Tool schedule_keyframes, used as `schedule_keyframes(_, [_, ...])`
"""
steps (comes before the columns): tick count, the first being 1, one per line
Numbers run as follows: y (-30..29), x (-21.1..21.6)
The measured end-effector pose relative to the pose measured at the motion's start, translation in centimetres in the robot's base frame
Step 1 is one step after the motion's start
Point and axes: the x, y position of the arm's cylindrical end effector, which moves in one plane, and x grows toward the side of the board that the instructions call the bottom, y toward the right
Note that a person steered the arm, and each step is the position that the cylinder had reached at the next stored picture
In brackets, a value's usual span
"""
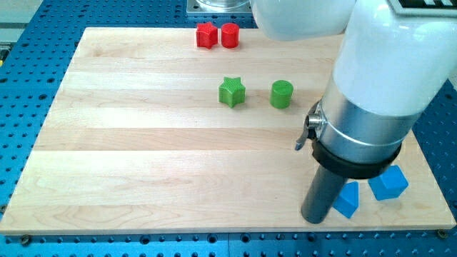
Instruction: Slide the green circle into the green star
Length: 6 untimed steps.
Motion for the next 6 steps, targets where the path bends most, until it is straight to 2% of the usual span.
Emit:
schedule_keyframes(1, [5.6, -0.6])
schedule_keyframes(2, [-1.9, -3.3])
schedule_keyframes(3, [-0.6, -12.1])
schedule_keyframes(4, [5.4, -18.7])
schedule_keyframes(5, [-1.6, -21.1])
schedule_keyframes(6, [-12.8, -19.2])
